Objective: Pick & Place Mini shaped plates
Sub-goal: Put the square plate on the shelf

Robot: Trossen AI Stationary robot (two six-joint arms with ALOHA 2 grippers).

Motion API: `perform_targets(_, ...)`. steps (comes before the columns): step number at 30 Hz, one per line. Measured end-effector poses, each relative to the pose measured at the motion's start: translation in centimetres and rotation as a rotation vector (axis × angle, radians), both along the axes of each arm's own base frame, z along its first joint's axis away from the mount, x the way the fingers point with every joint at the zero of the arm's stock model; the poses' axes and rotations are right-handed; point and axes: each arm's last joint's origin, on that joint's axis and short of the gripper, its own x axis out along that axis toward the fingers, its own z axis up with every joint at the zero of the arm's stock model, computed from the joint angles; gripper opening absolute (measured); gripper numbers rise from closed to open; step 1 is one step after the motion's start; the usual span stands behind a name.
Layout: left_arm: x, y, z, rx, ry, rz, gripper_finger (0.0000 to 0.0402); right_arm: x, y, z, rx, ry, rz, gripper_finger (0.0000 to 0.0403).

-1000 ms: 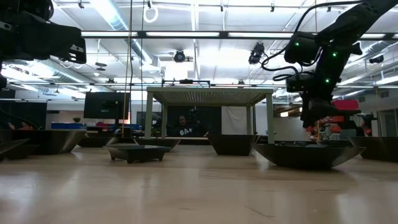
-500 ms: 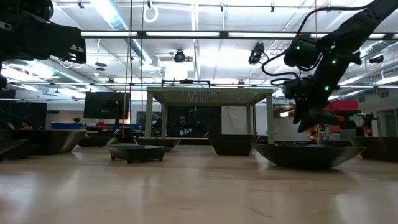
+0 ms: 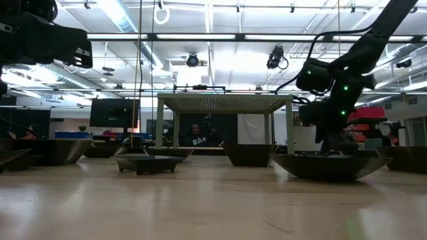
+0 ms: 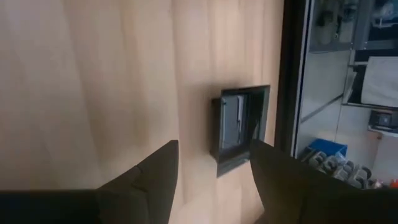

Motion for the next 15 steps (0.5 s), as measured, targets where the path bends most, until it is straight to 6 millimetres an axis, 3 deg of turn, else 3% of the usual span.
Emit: perform_targets(15,0.0,0.0,0.0,0.0,0.0,0.0,0.0023,0.4,-0.9,-1.1,-0.08,0.035,-0.061,0.0201)
